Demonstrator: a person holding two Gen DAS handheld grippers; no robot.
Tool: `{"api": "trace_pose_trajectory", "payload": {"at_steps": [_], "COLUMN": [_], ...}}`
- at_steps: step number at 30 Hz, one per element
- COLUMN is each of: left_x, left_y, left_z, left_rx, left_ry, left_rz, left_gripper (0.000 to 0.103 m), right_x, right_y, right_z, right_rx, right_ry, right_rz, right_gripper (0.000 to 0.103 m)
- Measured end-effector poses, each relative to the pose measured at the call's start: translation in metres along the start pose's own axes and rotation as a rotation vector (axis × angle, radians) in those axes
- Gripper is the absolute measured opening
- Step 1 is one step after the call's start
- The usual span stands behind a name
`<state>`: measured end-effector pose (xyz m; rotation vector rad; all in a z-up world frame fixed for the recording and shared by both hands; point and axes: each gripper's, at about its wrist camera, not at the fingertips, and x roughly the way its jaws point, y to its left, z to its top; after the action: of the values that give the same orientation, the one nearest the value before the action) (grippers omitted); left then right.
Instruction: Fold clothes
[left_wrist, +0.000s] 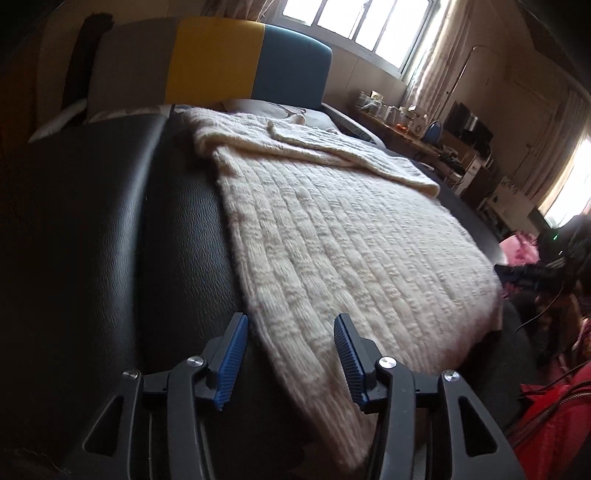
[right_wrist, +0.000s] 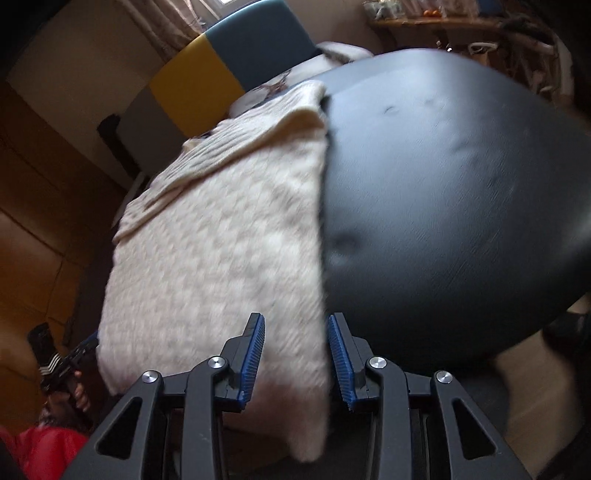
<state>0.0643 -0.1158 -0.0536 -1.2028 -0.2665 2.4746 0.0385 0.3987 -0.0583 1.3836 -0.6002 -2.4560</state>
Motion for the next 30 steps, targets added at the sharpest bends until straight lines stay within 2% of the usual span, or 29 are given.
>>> {"api": "trace_pose_trajectory", "payload": {"at_steps": [5,9,14,17,22,24,25,26,27,29,30], "left_x": [-0.009,-0.011,-0.009,-0.005,-0.001,0.001,0.001,0.001,0.001,0.002,0.002], "left_y": [0.004,0.009,0.018,0.021,0.009,0.003,0.0,-0.003,-0.008,-0.011,-0.011], "left_z": [-0.009,-0.019,-0.028,-0.027,-0.026,-0.023,-0.022,-0.021,-0.02,-0.02,-0.019], "left_rx": [-0.023,-0.076,-0.171,-0.214,-0.138,-0.117,-0.102,-0.086,-0.057,-0.011,-0.006], "left_ry": [0.032,0.07,0.087,0.103,0.13,0.134,0.135,0.137,0.138,0.142,0.146], "left_rz": [-0.072,-0.207,-0.321,-0.363,-0.373,-0.356,-0.339,-0.322,-0.283,-0.202,-0.187], "left_gripper": [0.051,0.051,0.051,0.051,0.05,0.049,0.048,0.04,0.035,0.009,0.008], "right_x": [-0.001,0.008,0.014,0.017,0.022,0.024,0.025,0.025,0.026,0.026,0.026], "right_y": [-0.003,-0.017,-0.011,-0.006,0.001,0.004,0.007,0.01,0.011,0.015,0.016], "right_z": [-0.017,-0.028,-0.029,-0.029,-0.028,-0.028,-0.028,-0.028,-0.028,-0.028,-0.028], "right_rx": [0.023,0.118,0.093,0.071,0.035,0.02,0.003,-0.002,-0.001,0.003,0.004], "right_ry": [0.028,0.079,0.104,0.118,0.141,0.15,0.155,0.155,0.152,0.145,0.142], "right_rz": [0.084,0.249,0.249,0.24,0.226,0.221,0.192,0.179,0.179,0.179,0.18], "right_gripper": [0.038,0.04,0.04,0.04,0.039,0.028,0.024,0.017,0.016,0.012,0.012]}}
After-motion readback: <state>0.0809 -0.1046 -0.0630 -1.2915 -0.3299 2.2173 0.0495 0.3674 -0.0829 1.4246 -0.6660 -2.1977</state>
